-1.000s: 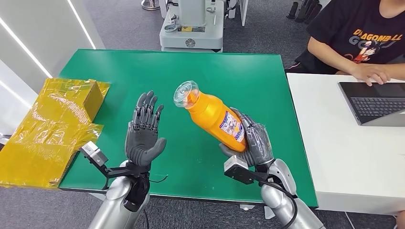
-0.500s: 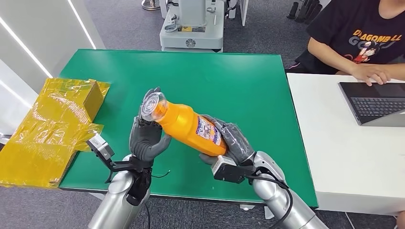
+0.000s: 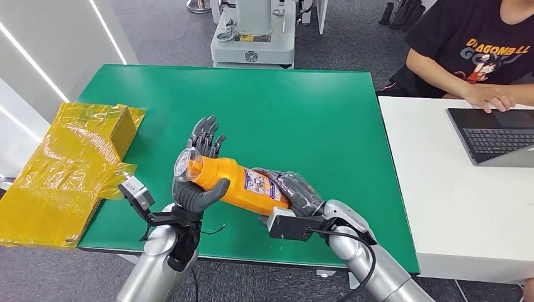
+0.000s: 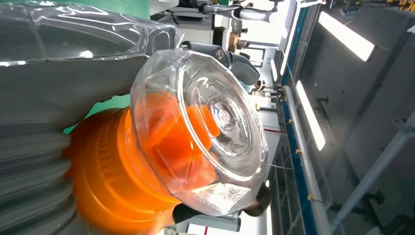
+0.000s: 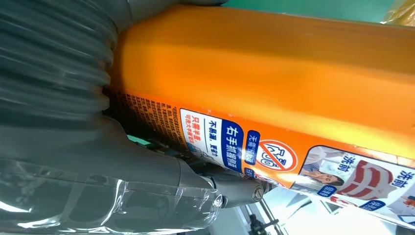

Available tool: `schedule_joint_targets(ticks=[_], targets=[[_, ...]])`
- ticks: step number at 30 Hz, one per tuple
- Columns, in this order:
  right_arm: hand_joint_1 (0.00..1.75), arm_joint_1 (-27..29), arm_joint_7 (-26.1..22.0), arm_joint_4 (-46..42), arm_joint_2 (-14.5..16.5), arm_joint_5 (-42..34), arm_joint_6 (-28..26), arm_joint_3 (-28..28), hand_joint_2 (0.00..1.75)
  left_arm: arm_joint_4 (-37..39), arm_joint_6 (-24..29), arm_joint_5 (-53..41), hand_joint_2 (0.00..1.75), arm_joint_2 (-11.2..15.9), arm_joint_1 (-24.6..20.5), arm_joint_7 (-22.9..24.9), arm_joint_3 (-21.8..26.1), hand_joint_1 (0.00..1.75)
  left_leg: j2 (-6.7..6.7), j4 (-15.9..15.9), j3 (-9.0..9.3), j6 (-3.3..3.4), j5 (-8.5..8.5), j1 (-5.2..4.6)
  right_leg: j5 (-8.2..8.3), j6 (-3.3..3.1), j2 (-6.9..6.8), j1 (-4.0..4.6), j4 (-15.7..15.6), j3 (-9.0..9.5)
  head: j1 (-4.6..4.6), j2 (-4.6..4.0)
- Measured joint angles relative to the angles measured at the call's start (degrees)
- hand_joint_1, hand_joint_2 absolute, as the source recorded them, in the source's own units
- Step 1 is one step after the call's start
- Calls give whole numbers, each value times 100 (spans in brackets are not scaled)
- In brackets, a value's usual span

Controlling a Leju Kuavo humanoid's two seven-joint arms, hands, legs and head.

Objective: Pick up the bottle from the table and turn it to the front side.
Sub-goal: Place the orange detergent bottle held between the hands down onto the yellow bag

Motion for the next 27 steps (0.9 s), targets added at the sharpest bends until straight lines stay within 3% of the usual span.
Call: schedule_joint_targets(ticks=[9,10,13,14,20,27], targets=[[169,-54,120,253,48,196,-35,6,175,89,-53,-142,175,0,20,2,0,0,1,0,0,0,0,0,0,0,1,0,0,-1,1,0],[169,-54,120,273,54,208,-57,7,175,95,-69,-184,175,1,19,11,0,34,1,0,0,0,0,0,0,0,1,0,0,-1,1,0],[169,-54,122,312,63,227,-130,5,175,127,-137,-345,175,8,10,60,0,163,1,0,0,0,0,0,0,0,1,0,0,-1,1,0],[167,-53,124,320,64,233,-155,3,175,142,-158,-401,175,10,6,77,0,173,1,0,0,0,0,0,0,0,1,0,0,-1,1,0],[158,-48,139,329,75,285,-261,-65,175,243,-207,-664,175,8,-24,114,-10,175,1,0,1,0,0,0,0,0,1,0,0,-1,0,0],[165,-10,161,314,100,294,-289,-125,175,275,-243,-727,175,1,-97,170,-37,175,1,0,1,0,0,0,0,0,2,0,0,-2,1,0]])
